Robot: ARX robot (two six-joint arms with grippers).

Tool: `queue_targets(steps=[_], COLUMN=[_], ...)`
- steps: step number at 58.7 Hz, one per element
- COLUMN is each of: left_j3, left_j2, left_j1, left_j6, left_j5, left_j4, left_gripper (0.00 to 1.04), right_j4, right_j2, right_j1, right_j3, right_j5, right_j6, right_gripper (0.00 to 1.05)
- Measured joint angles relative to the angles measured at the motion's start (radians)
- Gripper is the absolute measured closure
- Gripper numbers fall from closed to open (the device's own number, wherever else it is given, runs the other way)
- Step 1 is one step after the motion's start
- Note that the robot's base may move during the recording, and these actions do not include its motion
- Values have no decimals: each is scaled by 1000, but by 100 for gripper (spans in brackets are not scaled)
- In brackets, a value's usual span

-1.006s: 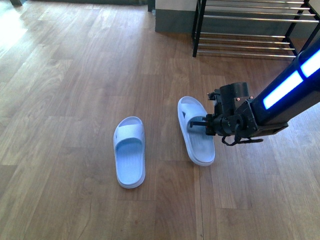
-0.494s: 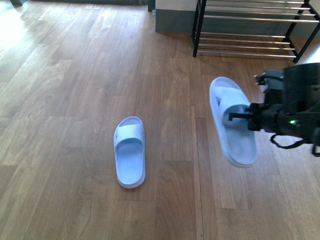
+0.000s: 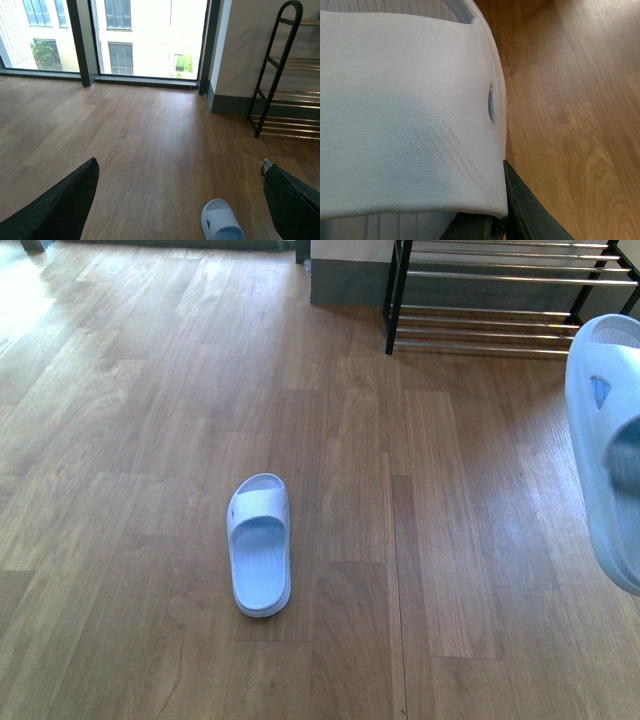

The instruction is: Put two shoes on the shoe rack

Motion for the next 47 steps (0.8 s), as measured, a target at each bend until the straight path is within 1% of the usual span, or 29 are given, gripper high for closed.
queue_targets(steps=[9,47], left_j3=[0,0], left_j2=[0,0], left_j1=[0,0], left_j6=[0,0], left_j5=[0,-3], left_j4=[0,0], left_gripper=[9,9], right_j4=[-7,-7], right_j2=[-80,-90], right_j1=[0,2], right_j3=[-57,-61], right_j5=[2,-2], right_j6=[7,14], right_gripper=[103,103])
